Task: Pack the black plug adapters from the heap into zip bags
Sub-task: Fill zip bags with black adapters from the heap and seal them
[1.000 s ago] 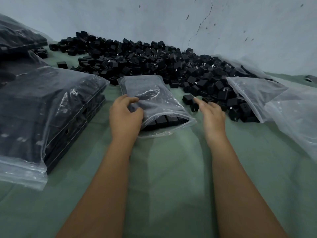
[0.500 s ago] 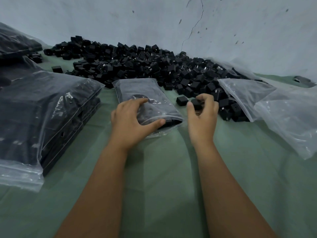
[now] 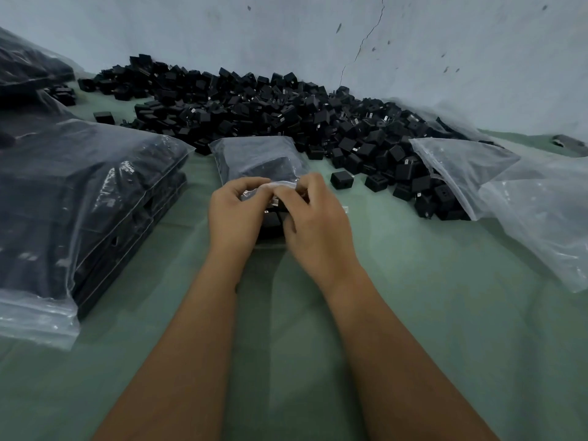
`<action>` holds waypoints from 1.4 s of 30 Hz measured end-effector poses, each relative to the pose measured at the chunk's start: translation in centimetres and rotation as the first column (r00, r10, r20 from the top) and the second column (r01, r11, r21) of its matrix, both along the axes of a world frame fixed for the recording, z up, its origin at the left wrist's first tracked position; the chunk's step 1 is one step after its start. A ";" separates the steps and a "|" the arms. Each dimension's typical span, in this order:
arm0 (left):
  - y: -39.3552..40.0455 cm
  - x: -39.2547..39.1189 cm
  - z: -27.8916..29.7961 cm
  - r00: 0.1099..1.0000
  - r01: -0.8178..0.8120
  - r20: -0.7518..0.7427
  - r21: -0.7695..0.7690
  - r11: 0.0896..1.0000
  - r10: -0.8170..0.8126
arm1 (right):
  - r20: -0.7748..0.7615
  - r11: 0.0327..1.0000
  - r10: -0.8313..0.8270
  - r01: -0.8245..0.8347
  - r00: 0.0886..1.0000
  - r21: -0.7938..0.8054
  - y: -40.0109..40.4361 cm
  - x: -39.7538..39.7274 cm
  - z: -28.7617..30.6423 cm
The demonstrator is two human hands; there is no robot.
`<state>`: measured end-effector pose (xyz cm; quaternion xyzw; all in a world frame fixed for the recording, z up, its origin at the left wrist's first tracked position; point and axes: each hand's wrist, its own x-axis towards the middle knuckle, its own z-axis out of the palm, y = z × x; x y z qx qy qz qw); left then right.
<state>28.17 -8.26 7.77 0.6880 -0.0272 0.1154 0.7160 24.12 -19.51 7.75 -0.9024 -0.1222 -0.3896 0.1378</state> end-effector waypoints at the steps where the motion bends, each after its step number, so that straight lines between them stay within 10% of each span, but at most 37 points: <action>1: -0.1 0.0 0.0 1.000 -0.007 -0.001 -0.001 1.000 0.007 | -0.007 0.999 -0.032 0.032 0.999 -0.022 -0.1 0.1 0.0; 7: -0.3 0.0 0.1 0.999 -0.042 0.006 0.027 0.999 0.042 | -0.047 0.994 -0.099 0.096 0.994 -0.052 0.3 0.0 -0.3; 19: -0.4 -0.2 0.1 0.997 -0.083 0.008 0.077 0.994 0.083 | -0.258 0.858 0.273 -0.113 0.927 0.501 -0.6 0.0 -0.2; 31: -0.9 -1.3 0.2 0.898 -0.258 0.431 0.354 0.899 0.088 | -0.437 0.975 0.095 0.005 0.894 0.221 -0.2 1.7 -0.4; 35: -1.0 -1.2 0.1 0.853 -0.326 0.510 0.358 0.875 0.109 | -0.465 0.994 -0.059 0.012 0.883 -0.104 1.3 3.4 0.3; 42: -1.1 -1.3 0.0 0.847 -0.341 0.521 0.382 0.859 0.104 | -0.257 0.979 -0.189 0.163 0.948 -0.120 2.0 2.8 -0.5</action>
